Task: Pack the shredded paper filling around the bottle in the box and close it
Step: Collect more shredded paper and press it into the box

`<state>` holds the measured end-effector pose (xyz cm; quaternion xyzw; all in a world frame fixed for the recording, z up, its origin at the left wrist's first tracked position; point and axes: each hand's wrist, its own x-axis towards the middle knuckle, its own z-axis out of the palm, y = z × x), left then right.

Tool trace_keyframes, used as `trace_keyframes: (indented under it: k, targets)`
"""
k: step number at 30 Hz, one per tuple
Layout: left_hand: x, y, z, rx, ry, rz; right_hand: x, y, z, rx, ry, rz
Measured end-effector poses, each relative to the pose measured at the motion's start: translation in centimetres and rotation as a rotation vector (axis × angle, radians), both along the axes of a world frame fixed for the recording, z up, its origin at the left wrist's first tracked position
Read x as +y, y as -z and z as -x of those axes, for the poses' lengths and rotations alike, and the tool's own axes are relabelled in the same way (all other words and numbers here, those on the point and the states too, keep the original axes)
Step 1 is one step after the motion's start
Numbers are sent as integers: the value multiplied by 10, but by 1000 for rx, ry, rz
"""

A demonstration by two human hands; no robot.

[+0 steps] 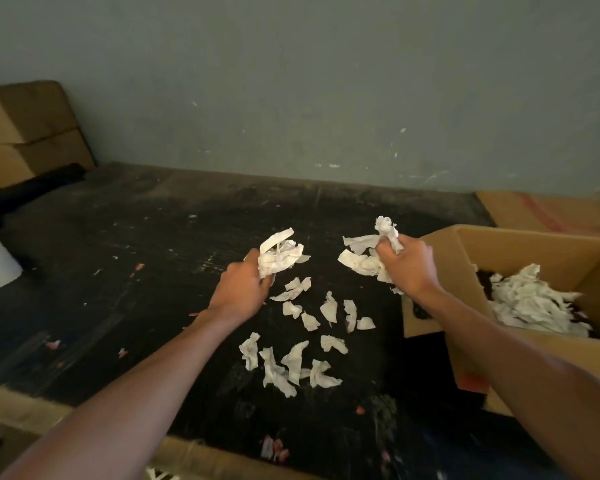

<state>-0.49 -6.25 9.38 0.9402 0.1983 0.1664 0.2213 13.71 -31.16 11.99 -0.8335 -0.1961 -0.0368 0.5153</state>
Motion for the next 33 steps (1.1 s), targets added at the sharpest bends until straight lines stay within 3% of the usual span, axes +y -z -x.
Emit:
trace_keyframes:
  k: [12, 26, 29, 33]
  targets:
    - [-141, -55, -33, -89, 168, -4, -155, -55, -5, -88, 218, 63]
    - [-341, -60, -209, -77, 318, 77, -312, -39, -135, -98, 215, 107]
    - [-372, -38, -246, 0, 333, 117, -329, -17, -172, -24, 157, 146]
    - [-389, -6, -278, 306, 319, 135, -342, 12, -209, 95, -24, 317]
